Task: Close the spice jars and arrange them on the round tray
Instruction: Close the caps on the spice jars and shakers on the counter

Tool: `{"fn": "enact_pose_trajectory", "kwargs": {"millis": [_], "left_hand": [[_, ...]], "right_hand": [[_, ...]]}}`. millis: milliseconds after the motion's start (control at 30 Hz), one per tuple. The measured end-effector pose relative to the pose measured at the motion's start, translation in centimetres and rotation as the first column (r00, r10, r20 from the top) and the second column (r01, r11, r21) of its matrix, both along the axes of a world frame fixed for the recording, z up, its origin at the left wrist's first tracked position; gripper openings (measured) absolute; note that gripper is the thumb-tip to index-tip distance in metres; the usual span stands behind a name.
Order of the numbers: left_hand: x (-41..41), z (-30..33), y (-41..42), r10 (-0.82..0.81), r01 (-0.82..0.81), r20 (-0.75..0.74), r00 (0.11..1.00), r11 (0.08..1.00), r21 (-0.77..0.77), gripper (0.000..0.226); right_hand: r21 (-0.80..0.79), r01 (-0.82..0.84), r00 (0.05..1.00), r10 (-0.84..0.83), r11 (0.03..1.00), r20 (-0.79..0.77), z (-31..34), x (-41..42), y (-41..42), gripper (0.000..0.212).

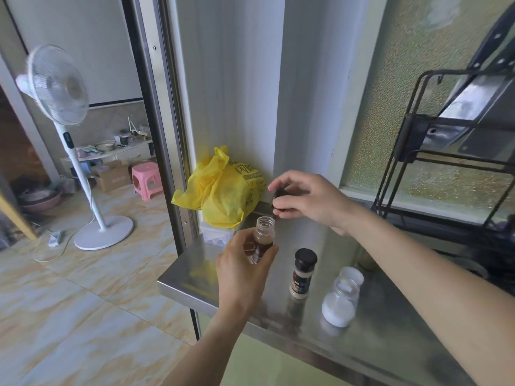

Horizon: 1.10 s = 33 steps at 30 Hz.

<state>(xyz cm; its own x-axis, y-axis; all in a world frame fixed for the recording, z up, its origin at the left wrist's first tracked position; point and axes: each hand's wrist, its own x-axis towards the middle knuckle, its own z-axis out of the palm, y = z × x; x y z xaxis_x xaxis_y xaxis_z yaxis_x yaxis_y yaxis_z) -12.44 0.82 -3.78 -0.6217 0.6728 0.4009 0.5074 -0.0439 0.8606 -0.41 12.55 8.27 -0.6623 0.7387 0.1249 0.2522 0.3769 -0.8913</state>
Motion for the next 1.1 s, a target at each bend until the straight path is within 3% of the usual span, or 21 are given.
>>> {"fn": "enact_pose_trajectory", "kwargs": {"millis": [200,467,667,800,867,1000,1067,1100], "left_hand": [[2.8,3.9,-2.6,-0.057,0.058,-0.012,0.998,0.992,0.112,0.031],[7.1,6.4,-5.3,-0.191,0.200,-0.078,0.979,0.969,0.145,0.030],[10.4,7.6,-6.1,-0.301,0.302,-0.033,0.953,0.940,0.158,0.024],[12.5,7.9,-6.0,-0.344,0.345,-0.029,0.939,0.930,0.128,0.021],[13.3,7.8,-5.9,-0.354,0.355,-0.030,0.935,0.928,0.115,0.021],[14.4,7.8,-5.8,-0.385,0.385,-0.022,0.923,0.916,0.108,0.022],[14.8,7.8,-5.7,-0.383,0.385,-0.034,0.923,0.918,0.095,0.023],[14.9,7.8,-5.7,-0.381,0.383,-0.035,0.924,0.919,0.090,0.023]], "right_hand": [[0.206,-0.003,1.000,0.005,0.979,-0.011,3.6,3.7,-4.3,0.027],[0.327,-0.168,0.962,0.083,0.930,0.260,8.5,9.3,-6.8,0.041],[0.347,-0.281,0.849,0.063,0.895,0.525,11.1,12.7,-8.3,0.042],[0.473,-0.254,0.743,-0.143,0.843,0.654,11.3,13.7,-9.7,0.030],[0.514,-0.218,0.688,-0.243,0.830,0.684,11.6,14.3,-10.1,0.046],[0.413,-0.297,0.661,-0.127,0.861,0.740,12.3,15.7,-10.6,0.039],[0.454,-0.253,0.636,-0.207,0.854,0.744,11.8,15.7,-10.6,0.031],[0.471,-0.227,0.621,-0.246,0.853,0.744,11.6,15.8,-10.3,0.042]]}}
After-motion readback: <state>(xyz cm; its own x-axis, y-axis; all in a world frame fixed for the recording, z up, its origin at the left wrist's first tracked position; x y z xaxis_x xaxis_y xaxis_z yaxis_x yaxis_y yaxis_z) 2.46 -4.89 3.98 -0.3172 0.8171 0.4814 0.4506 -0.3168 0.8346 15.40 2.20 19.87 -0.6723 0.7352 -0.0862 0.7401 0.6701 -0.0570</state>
